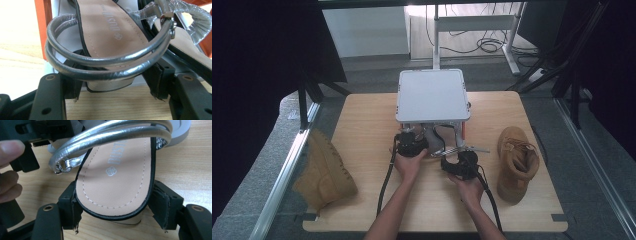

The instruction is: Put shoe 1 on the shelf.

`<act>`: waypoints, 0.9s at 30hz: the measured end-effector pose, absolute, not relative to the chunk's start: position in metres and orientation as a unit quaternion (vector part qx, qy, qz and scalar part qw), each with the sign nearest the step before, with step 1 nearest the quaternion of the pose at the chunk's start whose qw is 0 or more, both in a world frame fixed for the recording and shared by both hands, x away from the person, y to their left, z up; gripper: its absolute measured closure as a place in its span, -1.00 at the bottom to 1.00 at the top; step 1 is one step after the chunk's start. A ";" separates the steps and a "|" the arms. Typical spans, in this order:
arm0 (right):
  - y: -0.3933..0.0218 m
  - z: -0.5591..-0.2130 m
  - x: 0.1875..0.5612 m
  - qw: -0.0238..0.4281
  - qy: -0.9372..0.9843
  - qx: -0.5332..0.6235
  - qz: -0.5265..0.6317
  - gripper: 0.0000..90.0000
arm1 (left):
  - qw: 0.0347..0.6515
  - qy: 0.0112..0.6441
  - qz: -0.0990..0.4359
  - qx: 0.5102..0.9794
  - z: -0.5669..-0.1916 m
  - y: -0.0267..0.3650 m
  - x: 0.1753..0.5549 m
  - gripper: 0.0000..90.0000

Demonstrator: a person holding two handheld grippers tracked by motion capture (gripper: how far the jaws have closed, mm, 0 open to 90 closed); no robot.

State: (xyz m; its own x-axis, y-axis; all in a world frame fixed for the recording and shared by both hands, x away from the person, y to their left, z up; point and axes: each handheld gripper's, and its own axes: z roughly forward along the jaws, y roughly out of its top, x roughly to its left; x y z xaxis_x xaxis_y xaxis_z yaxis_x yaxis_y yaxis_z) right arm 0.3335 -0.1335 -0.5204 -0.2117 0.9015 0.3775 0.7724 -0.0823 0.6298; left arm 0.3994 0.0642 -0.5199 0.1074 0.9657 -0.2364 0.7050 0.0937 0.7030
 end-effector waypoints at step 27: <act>-0.123 -0.514 0.371 0.085 0.654 0.643 0.389 -0.24 | 0.361 0.643 0.177 0.651 -0.520 0.064 0.399 -0.15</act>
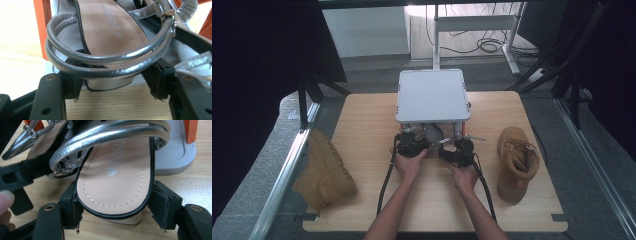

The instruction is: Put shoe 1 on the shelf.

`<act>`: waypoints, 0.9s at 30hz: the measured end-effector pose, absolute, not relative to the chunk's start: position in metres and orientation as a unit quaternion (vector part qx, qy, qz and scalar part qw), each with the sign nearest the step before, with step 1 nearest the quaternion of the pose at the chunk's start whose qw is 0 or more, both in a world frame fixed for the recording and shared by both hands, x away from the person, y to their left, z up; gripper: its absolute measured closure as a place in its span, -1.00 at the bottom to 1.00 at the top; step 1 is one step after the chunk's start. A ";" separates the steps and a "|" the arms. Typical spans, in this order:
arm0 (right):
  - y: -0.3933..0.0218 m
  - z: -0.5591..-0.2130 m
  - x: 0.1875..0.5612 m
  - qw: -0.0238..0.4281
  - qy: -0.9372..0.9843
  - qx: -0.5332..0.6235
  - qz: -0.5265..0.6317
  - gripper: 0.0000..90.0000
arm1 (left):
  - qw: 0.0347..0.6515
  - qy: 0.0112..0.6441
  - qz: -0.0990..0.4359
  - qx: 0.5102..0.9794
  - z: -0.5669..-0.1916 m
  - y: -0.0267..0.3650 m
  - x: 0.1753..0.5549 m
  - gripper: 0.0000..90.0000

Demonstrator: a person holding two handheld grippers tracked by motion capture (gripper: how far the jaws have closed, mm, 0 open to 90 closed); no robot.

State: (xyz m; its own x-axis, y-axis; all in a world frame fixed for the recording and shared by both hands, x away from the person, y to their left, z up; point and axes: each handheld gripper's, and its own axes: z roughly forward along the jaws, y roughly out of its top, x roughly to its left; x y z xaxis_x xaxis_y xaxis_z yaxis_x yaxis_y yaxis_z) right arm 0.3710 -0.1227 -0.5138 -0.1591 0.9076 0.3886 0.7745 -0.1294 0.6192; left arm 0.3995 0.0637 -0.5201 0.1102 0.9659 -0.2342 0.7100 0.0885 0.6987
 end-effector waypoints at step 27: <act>-0.112 -0.512 0.400 0.135 0.643 0.648 0.385 -0.18 | 0.356 0.642 0.176 0.656 -0.519 0.063 0.400 -0.15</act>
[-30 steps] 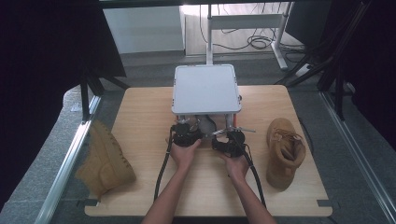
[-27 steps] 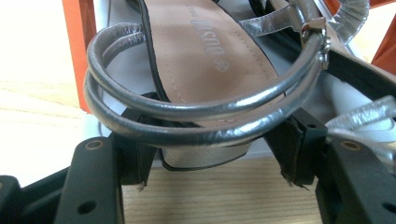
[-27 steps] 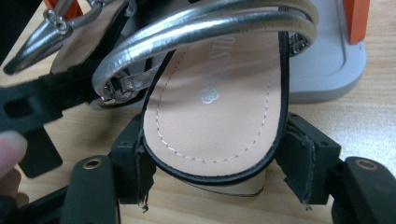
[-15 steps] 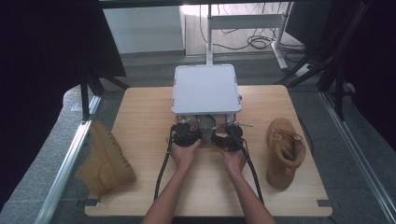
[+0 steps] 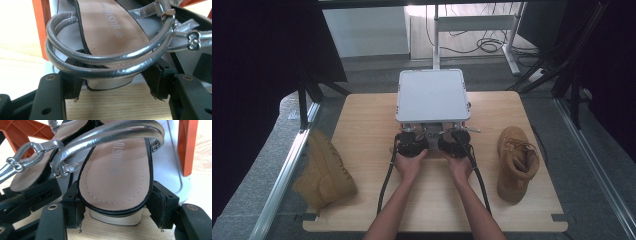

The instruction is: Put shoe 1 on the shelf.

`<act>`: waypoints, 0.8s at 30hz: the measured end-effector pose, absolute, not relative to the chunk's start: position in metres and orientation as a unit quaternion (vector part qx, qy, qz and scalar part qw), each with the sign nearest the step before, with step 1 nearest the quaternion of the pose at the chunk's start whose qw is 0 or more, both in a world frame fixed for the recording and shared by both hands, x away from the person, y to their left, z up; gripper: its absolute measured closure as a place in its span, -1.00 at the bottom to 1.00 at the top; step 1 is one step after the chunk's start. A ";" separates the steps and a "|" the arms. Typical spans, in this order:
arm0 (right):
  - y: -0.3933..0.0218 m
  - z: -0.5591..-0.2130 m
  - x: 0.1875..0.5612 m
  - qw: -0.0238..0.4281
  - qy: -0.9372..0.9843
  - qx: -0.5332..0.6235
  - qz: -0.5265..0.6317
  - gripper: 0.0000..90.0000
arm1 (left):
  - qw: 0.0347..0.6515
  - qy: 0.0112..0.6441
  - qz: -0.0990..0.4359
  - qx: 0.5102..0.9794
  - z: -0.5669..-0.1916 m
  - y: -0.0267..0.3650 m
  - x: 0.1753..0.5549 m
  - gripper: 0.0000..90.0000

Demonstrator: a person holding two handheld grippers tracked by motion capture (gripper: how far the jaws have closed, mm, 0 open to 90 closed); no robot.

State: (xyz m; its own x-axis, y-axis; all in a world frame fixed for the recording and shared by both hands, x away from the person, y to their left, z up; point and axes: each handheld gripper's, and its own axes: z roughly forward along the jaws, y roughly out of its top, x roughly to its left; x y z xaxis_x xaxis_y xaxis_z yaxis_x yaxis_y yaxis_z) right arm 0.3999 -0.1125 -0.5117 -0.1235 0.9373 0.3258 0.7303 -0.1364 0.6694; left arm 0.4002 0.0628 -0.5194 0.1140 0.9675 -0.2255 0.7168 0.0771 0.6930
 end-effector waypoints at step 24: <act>-0.106 -0.517 0.411 0.159 0.668 0.627 0.368 -0.23 | 0.346 0.634 0.182 0.667 -0.519 0.061 0.401 -0.15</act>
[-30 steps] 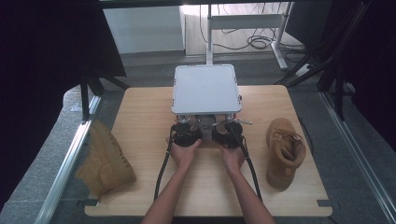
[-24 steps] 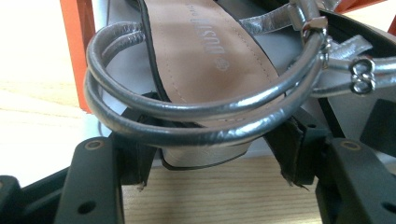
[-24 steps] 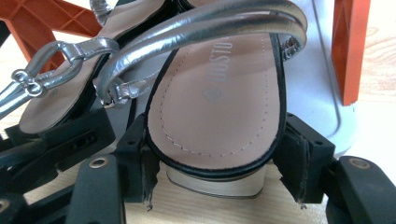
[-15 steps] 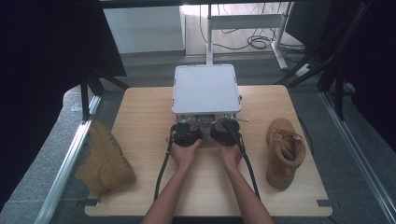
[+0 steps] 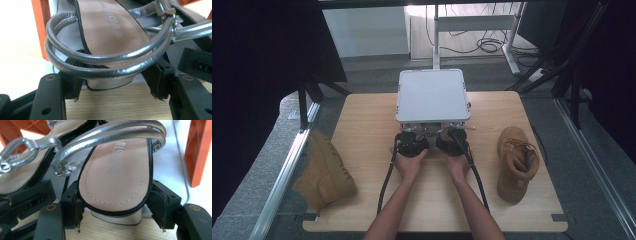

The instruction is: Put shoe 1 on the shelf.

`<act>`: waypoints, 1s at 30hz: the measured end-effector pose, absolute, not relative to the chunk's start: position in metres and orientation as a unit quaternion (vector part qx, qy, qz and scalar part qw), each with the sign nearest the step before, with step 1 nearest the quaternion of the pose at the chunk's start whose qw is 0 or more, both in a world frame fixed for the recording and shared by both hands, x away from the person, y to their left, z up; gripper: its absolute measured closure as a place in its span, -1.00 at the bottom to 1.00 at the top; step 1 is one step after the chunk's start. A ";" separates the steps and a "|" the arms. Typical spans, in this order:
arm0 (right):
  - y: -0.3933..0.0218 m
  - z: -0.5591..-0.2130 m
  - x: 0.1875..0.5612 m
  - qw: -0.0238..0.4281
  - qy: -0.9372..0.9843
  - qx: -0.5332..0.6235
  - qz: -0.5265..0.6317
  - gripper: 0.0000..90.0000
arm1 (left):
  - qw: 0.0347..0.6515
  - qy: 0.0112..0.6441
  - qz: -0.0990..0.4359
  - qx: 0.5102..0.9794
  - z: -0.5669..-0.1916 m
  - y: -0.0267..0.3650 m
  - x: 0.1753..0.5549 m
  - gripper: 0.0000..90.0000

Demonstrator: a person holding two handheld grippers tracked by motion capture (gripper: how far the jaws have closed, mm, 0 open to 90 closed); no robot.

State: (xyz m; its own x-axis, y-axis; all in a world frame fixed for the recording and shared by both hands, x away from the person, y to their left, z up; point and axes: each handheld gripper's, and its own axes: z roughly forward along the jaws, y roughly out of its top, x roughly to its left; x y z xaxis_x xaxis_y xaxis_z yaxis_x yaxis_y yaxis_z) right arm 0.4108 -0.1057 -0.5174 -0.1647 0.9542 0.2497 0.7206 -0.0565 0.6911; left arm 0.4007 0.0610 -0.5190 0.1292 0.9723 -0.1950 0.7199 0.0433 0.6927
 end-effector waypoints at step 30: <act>-0.141 -0.506 0.371 0.131 0.641 0.612 0.445 0.19 | 0.426 0.616 0.148 0.646 -0.510 0.114 0.365 0.07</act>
State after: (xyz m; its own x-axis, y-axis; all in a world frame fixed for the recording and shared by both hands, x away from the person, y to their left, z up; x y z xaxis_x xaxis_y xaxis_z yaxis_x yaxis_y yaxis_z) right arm 0.3706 -0.1411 -0.5064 -0.2174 0.9003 0.3772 0.6674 -0.1448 0.7305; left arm 0.3649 0.1141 -0.5098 0.1982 0.9215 -0.3339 0.6691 0.1217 0.7332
